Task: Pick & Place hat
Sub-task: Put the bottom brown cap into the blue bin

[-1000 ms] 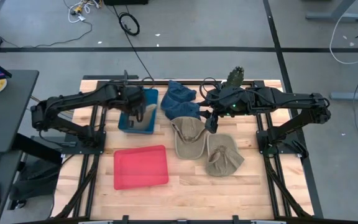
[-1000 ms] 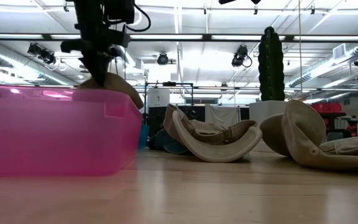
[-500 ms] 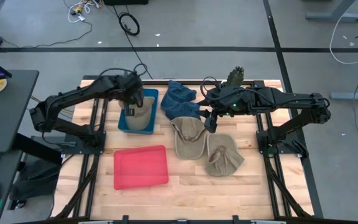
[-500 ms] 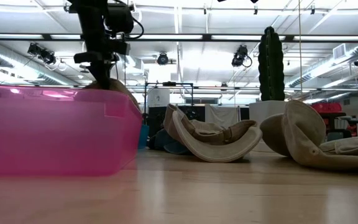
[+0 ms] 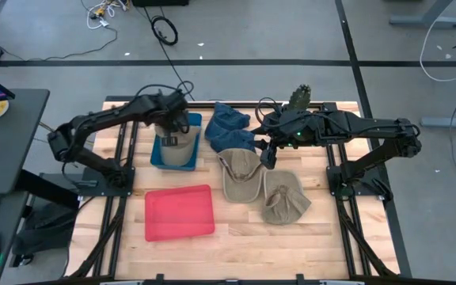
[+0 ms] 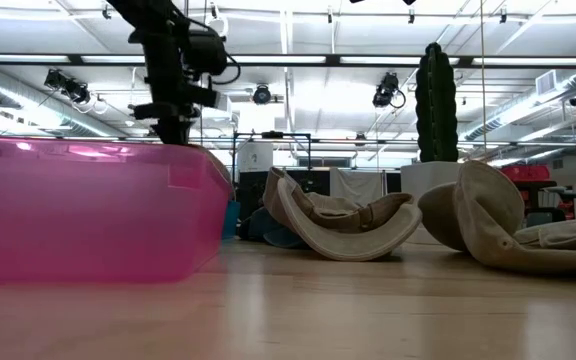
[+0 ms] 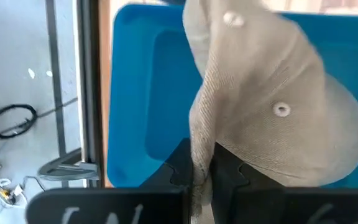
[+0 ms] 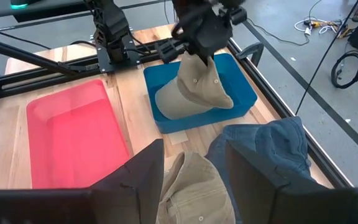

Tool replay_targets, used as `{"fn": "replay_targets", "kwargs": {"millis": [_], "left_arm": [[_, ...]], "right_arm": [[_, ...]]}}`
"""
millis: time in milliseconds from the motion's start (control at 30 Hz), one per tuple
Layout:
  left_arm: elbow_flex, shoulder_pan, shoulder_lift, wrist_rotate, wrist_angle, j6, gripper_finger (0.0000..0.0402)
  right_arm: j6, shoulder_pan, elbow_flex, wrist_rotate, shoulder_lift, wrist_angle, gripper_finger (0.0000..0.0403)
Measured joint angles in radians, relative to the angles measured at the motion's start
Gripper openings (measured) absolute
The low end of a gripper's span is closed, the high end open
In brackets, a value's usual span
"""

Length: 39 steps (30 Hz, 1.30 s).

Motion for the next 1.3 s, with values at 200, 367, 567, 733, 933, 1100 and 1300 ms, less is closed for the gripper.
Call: {"fn": "replay_targets", "kwargs": {"millis": [200,367,567,733,933,1100,1300], "left_arm": [[0.000,0.046,0.041,-0.064,0.013,-0.042,0.0025],[0.000,0.091,0.042,-0.069,0.026,-0.131,0.0024],[0.000,0.094,0.042,-0.057,0.026,-0.260,0.0025],[0.000,0.054,0.042,0.009,0.038,-0.317,0.0025],[0.000,0.009,0.042,0.013,0.099,-0.302,0.0026],[0.000,0.012,0.045,0.013,0.134,-0.270,0.0025],[0.000,0.064,0.057,0.026,0.150,-0.234,0.0025]], "right_arm": [[0.001,0.000,0.000,0.000,0.000,0.000,0.0171],[0.001,0.000,0.000,0.000,0.000,-0.001,0.0171],[0.001,0.000,0.000,0.000,0.000,-0.001,0.0171],[0.001,0.000,0.000,0.000,0.000,-0.001,0.0171],[0.001,0.000,0.000,0.000,0.000,-0.001,0.0171],[0.001,0.000,0.000,0.000,0.000,-0.001,0.0171],[0.001,0.000,0.000,0.000,0.000,0.000,0.0171]]}}
